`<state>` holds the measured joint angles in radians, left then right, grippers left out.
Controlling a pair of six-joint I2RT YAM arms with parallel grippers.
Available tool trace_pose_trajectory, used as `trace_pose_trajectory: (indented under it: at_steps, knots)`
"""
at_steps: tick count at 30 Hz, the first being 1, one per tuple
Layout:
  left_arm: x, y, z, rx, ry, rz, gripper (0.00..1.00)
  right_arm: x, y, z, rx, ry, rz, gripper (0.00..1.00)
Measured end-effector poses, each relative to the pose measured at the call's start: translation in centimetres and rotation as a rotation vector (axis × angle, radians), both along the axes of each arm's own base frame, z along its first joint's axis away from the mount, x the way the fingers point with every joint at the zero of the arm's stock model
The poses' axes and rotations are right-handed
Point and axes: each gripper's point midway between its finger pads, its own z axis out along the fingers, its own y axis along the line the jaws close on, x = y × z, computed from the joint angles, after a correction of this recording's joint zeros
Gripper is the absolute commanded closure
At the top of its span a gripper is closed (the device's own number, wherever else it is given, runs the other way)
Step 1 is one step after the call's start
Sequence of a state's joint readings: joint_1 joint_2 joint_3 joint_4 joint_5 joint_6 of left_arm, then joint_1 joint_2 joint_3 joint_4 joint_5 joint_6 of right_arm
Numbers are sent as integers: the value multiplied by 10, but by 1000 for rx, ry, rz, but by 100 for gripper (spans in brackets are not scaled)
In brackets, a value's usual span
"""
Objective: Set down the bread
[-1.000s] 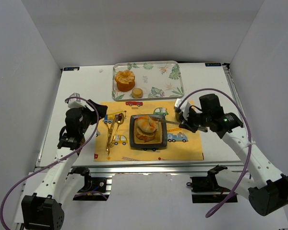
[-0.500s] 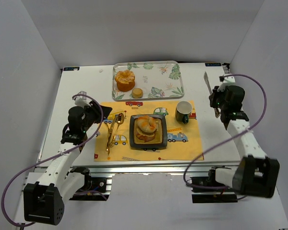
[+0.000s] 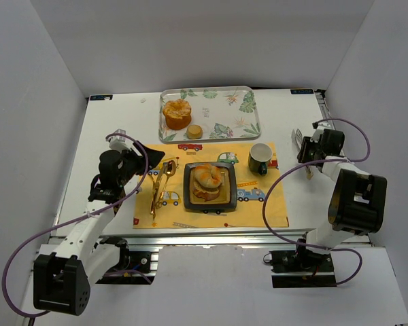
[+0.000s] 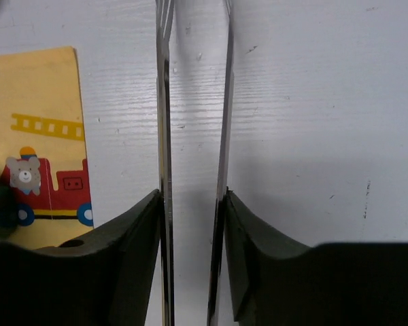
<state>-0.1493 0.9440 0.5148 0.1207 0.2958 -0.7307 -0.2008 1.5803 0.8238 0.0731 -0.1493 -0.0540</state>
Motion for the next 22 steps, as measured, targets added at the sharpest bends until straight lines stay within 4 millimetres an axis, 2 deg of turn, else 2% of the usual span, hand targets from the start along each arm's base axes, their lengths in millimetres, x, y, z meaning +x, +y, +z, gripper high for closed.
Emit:
trace_pose_trajectory:
  at_steps: [2, 4, 8, 15, 18, 19, 20, 21, 22]
  knots:
    - [0, 0, 1, -1, -3, -1, 29, -3, 1, 0, 0, 24, 15, 41]
    - [0, -1, 1, 0, -3, -2, 29, -5, 1, 3, -5, 53, 27, 36]
    - [0, -1, 1, 1, -4, -3, 29, -3, -1, 22, -22, 61, 46, 11]
    - [-1, -1, -2, 12, 1, -6, 30, 17, -5, 86, -44, -15, 45, 11]
    - [-1, -1, -1, 12, 0, -7, 43, 25, -1, 108, -54, -59, 61, 11]
    - [-1, -1, -1, 10, -1, -10, 54, 25, 3, 114, -61, -72, 72, 10]
    - [-2, -2, 0, 6, -3, -13, 88, 25, 10, 119, -81, -85, 94, 11]
    - [-2, -3, 1, -1, -4, -18, 100, 24, 21, 125, -98, -100, 125, 11]
    - [-3, -4, 3, -2, -13, -28, 100, 23, 38, 134, -115, -124, 175, 10]
